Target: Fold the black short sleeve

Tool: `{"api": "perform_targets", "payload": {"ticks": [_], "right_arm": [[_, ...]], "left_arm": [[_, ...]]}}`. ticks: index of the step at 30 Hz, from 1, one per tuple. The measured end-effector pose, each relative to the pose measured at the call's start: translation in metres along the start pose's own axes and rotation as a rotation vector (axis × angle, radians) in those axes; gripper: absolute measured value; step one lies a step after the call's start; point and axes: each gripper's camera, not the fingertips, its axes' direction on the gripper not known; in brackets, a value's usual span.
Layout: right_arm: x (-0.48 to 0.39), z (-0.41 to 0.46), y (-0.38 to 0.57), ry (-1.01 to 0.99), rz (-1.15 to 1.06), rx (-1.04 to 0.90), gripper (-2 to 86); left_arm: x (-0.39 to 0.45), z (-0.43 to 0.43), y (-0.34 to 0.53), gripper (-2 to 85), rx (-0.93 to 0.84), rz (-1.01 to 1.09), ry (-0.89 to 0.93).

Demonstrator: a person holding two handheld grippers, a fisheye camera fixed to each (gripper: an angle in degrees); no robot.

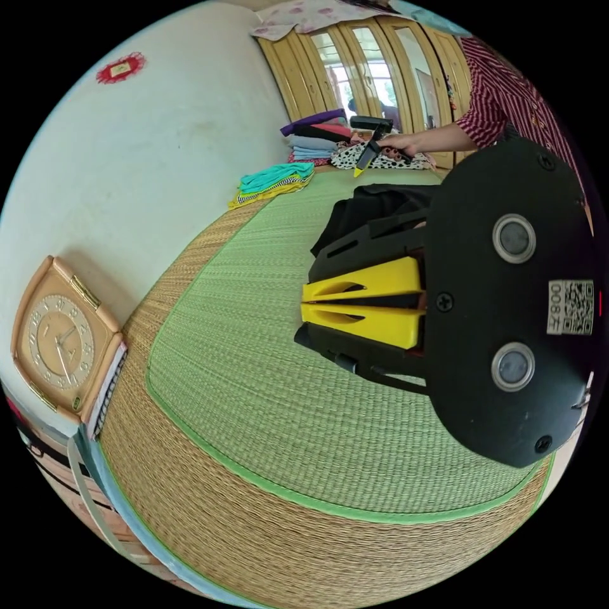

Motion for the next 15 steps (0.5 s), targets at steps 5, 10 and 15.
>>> {"api": "perform_targets", "payload": {"ticks": [5, 10, 15], "right_arm": [[-0.036, 0.030, 0.009, 0.233, -0.124, -0.115, 8.0], [-0.045, 0.052, 0.007, 0.373, -0.137, -0.146, 4.4], [-0.036, 0.044, 0.004, 0.335, -0.119, -0.143, 1.3]], "left_arm": [[0.023, 0.035, 0.023, 5.2, -0.144, 0.156, -0.083], [0.025, 0.058, 0.023, 2.5, -0.193, 0.199, -0.199], [0.023, 0.051, 0.017, 0.8, -0.157, 0.202, -0.170]]}}
